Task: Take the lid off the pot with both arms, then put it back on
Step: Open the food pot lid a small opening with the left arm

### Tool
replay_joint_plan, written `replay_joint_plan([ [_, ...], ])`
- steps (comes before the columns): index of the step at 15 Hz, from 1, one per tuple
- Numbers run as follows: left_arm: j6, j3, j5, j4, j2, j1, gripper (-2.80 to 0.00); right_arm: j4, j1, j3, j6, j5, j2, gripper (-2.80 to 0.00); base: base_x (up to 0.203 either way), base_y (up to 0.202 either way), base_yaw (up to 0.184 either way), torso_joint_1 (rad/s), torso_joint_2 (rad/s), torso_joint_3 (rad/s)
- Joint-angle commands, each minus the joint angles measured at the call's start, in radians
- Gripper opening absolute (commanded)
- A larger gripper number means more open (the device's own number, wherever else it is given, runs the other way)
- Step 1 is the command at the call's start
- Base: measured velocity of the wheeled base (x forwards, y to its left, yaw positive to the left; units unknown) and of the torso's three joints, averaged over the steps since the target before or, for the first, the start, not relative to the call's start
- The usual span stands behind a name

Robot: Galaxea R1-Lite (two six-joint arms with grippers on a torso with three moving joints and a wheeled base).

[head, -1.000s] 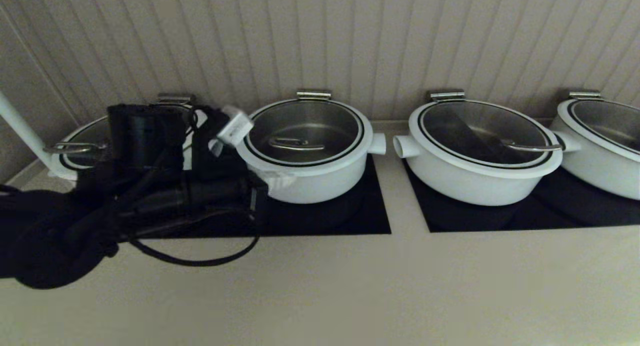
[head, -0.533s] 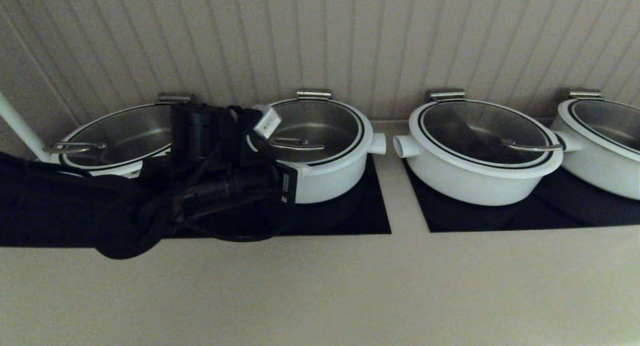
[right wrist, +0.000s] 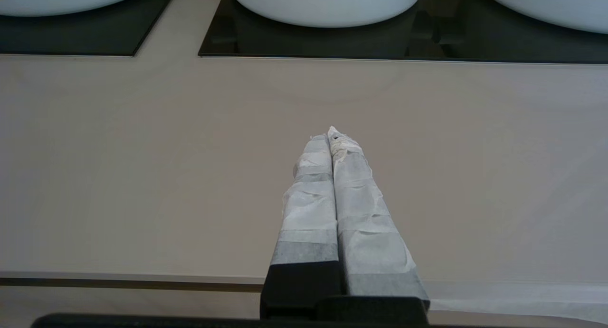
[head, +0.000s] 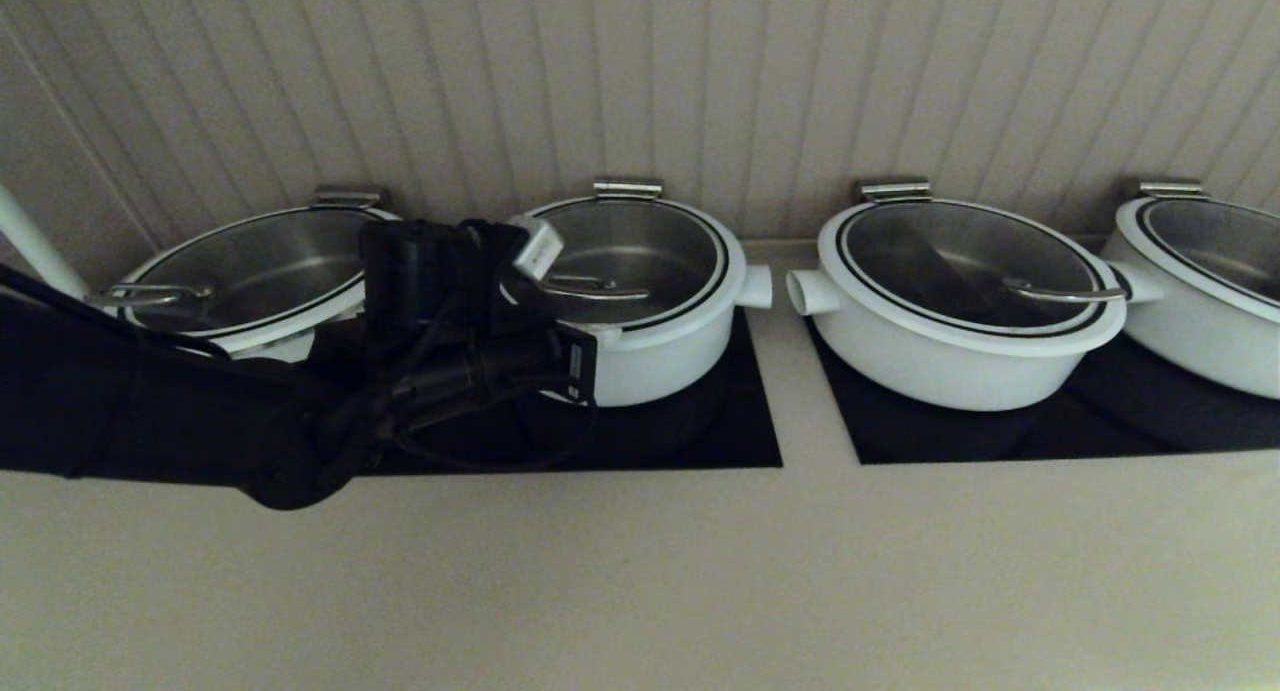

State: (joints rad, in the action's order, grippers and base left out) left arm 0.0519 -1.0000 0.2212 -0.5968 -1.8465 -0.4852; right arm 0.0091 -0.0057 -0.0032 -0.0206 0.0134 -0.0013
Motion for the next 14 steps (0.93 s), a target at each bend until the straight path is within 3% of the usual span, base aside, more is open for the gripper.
replay_joint_plan([
  [1,-0.001,0.001,0.001,-0.005,-0.015,0.017,-2.8,0.0,0.0,0.0,-0.001,0.0,0.001,-2.8,0.0,0.0,0.0,0.0,0.0,0.0],
  [7,-0.023,-0.006,-0.006,-0.009,-0.041,0.064,-2.8,0.0,0.0,0.0,-0.001,0.0,0.001,-2.8,0.0,0.0,0.0,0.0,0.0,0.0],
  [14,-0.023,-0.066,-0.036,-0.009,-0.069,0.071,-2.8,0.0,0.0,0.0,-0.001,0.0,0.001,-2.8,0.0,0.0,0.0,0.0,0.0,0.0],
])
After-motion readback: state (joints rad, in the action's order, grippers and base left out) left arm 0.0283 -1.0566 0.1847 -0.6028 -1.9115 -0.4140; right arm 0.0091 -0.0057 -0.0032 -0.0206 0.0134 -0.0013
